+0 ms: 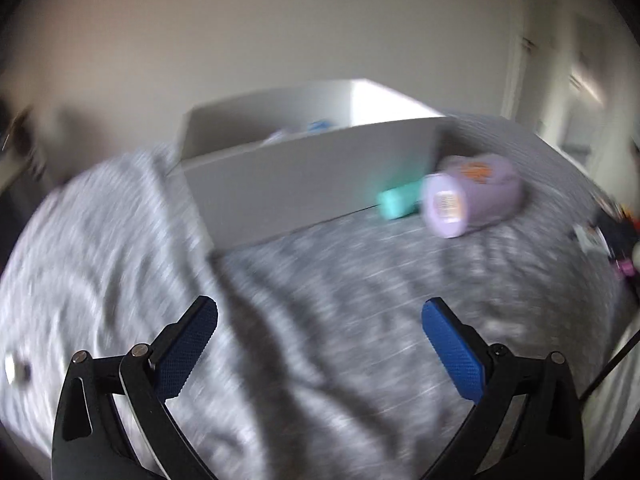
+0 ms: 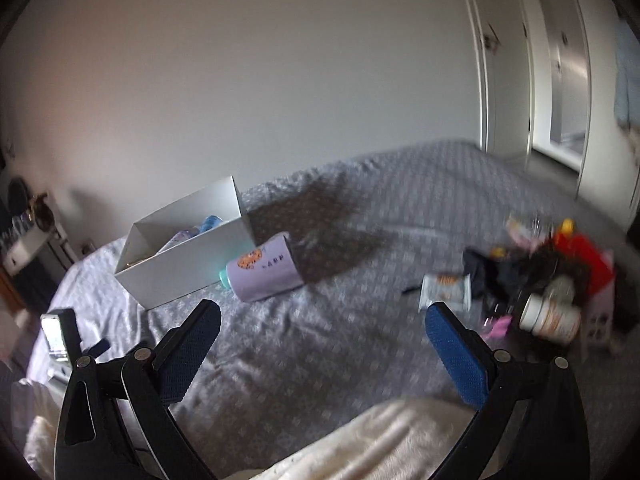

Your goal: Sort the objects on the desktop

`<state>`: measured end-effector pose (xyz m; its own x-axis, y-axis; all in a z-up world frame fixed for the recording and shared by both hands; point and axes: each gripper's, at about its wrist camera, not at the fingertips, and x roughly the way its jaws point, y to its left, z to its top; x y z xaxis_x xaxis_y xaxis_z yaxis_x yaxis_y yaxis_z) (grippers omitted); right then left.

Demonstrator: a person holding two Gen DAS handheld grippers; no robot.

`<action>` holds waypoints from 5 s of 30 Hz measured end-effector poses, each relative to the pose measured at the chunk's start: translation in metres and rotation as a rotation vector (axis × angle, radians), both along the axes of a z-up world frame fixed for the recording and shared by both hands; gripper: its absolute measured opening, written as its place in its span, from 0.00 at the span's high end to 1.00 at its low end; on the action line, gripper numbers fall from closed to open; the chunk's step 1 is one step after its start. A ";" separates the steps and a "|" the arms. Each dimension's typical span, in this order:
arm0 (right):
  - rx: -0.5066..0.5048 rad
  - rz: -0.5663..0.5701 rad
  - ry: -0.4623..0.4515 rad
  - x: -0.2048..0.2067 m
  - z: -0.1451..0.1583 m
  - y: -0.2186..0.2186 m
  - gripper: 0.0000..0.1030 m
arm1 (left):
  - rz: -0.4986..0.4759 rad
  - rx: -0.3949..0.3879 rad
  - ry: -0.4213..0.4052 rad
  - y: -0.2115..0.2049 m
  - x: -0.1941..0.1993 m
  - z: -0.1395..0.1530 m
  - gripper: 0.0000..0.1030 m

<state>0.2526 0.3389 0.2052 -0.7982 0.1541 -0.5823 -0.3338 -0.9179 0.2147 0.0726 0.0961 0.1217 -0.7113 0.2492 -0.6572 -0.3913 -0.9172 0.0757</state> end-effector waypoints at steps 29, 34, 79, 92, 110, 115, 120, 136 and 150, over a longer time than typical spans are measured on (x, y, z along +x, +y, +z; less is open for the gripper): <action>-0.462 -0.081 0.016 -0.016 -0.063 0.070 0.00 | -0.345 -0.385 0.039 0.193 -0.083 -0.051 0.20; -0.473 -0.091 0.028 -0.012 -0.061 0.072 0.00 | -0.298 -0.292 0.034 0.166 -0.056 -0.035 0.22; -0.524 -0.146 -0.007 -0.006 -0.063 0.076 0.00 | 0.261 -0.074 0.083 0.018 -0.088 0.053 0.00; -0.430 -0.067 -0.078 -0.015 -0.054 0.055 0.00 | 0.273 -0.040 -0.106 0.000 -0.040 -0.009 0.00; -0.136 0.208 -0.307 -0.041 -0.055 -0.005 0.00 | 0.001 -0.112 -0.109 0.085 -0.090 -0.021 0.00; -0.187 0.210 -0.339 -0.050 -0.066 0.001 0.00 | -0.076 -0.219 -0.098 0.124 -0.119 -0.035 0.00; -0.176 0.235 -0.385 -0.058 -0.076 -0.002 0.00 | -0.106 -0.284 -0.097 0.147 -0.133 -0.049 0.00; -0.225 0.250 -0.338 -0.057 -0.077 0.004 0.00 | -0.211 -0.187 -0.294 0.153 -0.136 -0.057 0.02; -0.250 0.239 -0.318 -0.058 -0.078 0.007 0.00 | -0.387 -0.034 -0.545 0.155 -0.160 -0.076 0.02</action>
<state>0.1945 0.3462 0.1277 -0.5704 -0.1884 -0.7995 -0.2044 -0.9101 0.3603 -0.0872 0.2515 0.0455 -0.1385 0.3926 -0.9092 -0.6818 -0.7037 -0.2000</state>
